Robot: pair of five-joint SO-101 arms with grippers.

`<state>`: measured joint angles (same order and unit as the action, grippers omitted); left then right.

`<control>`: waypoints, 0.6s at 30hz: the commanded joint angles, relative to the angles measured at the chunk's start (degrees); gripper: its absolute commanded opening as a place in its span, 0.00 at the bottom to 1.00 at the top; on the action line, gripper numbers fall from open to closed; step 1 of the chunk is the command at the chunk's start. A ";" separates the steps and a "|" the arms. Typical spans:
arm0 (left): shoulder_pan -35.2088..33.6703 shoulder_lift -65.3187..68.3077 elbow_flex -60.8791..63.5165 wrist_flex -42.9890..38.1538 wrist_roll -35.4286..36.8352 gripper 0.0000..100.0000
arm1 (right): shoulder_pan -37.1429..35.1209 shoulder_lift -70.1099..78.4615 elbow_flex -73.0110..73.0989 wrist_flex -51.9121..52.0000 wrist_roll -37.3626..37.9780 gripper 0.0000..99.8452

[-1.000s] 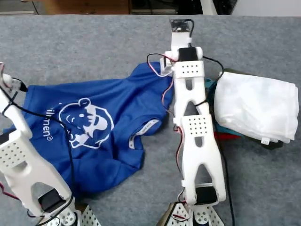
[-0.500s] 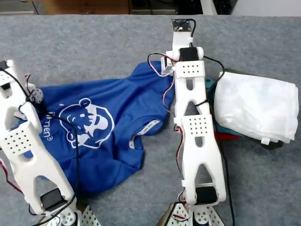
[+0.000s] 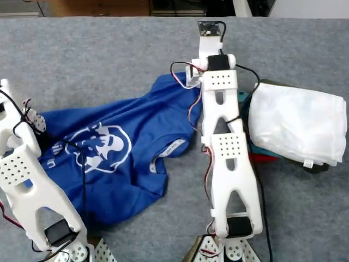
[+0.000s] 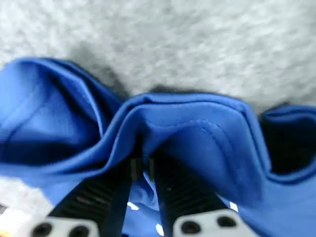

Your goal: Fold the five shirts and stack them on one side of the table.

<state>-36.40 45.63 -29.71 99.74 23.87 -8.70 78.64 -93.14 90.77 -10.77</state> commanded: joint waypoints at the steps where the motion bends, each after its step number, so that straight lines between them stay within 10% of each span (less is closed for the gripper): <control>1: -1.67 -5.76 5.36 1.14 -1.58 0.02 | -0.66 -1.71 -2.24 -1.23 0.62 0.00; 18: -1.58 -7.25 25.14 1.14 -12.66 0.02 | -4.79 -1.63 -2.15 -0.09 9.05 0.00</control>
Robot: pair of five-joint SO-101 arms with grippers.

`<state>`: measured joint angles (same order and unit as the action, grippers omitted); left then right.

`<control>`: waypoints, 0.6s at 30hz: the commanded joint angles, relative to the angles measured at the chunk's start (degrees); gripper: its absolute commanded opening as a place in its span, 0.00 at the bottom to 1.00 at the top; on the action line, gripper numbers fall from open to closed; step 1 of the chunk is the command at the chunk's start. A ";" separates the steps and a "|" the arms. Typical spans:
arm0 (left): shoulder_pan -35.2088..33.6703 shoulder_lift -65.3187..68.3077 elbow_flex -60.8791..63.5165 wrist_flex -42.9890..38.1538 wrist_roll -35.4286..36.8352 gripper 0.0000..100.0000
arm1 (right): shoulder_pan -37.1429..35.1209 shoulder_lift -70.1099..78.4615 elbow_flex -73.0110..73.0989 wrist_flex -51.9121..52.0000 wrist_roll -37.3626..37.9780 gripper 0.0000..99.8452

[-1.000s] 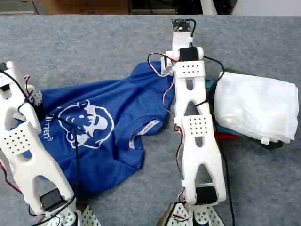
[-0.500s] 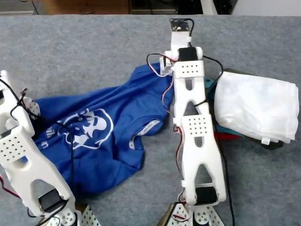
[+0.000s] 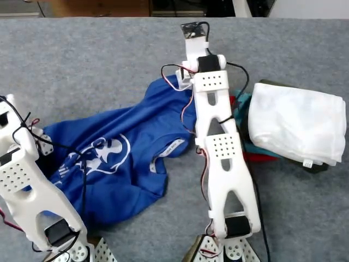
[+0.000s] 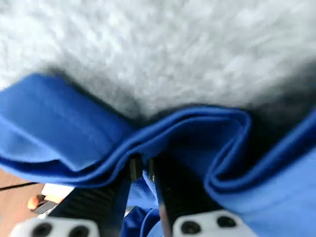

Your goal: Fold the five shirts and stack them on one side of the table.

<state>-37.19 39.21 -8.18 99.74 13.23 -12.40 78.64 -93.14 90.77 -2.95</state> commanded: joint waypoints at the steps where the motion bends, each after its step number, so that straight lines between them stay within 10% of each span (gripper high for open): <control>1: -0.79 -1.01 4.48 1.14 -2.81 0.02 | -1.19 -1.63 -2.15 -0.09 1.58 0.00; 18: -1.05 -13.23 1.05 1.14 -10.29 0.12 | -1.45 -1.63 -2.07 -0.09 1.67 0.00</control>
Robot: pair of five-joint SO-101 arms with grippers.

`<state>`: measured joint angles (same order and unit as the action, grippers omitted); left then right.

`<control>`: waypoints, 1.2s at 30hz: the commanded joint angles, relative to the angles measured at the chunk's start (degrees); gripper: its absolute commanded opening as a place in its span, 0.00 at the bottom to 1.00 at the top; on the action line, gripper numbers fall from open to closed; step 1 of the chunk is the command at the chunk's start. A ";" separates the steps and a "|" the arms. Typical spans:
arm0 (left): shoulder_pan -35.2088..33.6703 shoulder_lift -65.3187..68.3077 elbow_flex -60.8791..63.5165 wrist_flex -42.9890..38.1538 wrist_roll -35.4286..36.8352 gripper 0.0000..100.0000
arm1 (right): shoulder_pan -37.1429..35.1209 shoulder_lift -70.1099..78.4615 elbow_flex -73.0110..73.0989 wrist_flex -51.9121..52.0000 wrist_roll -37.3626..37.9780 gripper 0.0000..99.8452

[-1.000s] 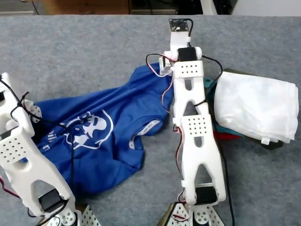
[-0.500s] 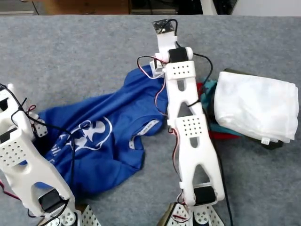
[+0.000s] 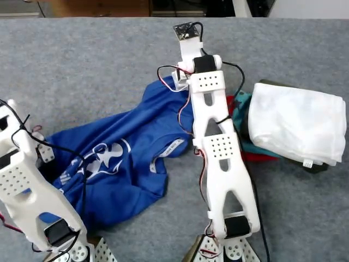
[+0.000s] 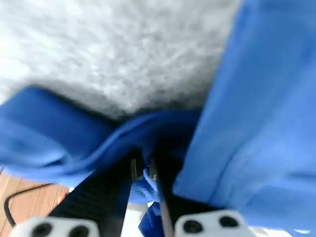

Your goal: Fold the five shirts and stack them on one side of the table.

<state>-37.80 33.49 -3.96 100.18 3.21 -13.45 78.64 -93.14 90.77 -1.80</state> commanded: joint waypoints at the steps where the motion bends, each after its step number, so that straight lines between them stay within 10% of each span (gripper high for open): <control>1: -0.53 -9.80 -3.52 0.70 -0.26 0.15 | -0.40 -1.63 -2.07 -0.09 0.53 0.00; 9: 0.18 -22.64 -15.38 0.53 3.78 0.25 | -0.48 -1.63 -2.07 -0.18 0.53 0.00; 19: 5.27 -1.01 -27.96 0.62 24.62 0.25 | -0.48 -1.63 -2.07 -0.35 0.53 0.00; 36: 3.08 11.47 -32.09 0.53 25.41 0.15 | -0.48 -1.63 -2.07 -0.44 0.44 0.00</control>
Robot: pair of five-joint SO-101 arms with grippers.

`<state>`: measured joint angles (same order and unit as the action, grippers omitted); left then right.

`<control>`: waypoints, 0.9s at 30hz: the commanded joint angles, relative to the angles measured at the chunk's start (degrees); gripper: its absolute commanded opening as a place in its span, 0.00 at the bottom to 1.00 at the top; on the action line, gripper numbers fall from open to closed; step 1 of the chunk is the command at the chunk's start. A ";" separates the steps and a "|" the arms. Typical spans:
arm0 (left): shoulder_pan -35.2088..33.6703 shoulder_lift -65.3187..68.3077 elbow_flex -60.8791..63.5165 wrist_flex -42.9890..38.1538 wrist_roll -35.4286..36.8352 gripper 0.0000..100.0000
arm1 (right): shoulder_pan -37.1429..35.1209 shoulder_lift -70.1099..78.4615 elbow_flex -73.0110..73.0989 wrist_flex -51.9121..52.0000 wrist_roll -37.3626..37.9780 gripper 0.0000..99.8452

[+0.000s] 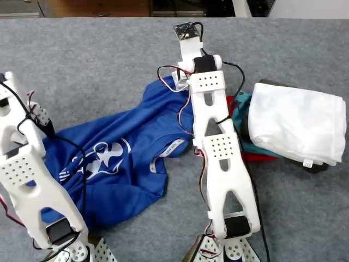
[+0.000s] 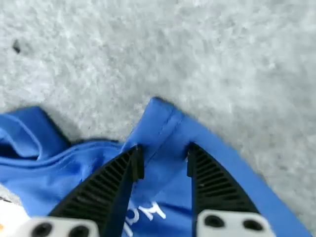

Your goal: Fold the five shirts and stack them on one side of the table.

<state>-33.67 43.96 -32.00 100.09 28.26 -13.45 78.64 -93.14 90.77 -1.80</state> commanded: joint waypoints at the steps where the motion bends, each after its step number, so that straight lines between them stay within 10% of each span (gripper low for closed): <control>1: -1.32 1.98 -4.92 0.62 0.35 0.15 | -0.48 -1.63 -2.07 -0.44 0.44 0.00; 27: -1.49 -6.64 -9.05 0.53 3.60 0.15 | -0.75 -1.63 -2.07 -0.53 0.44 0.00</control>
<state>-35.08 38.59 -38.68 100.18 30.73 -13.45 78.64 -93.14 90.77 -1.80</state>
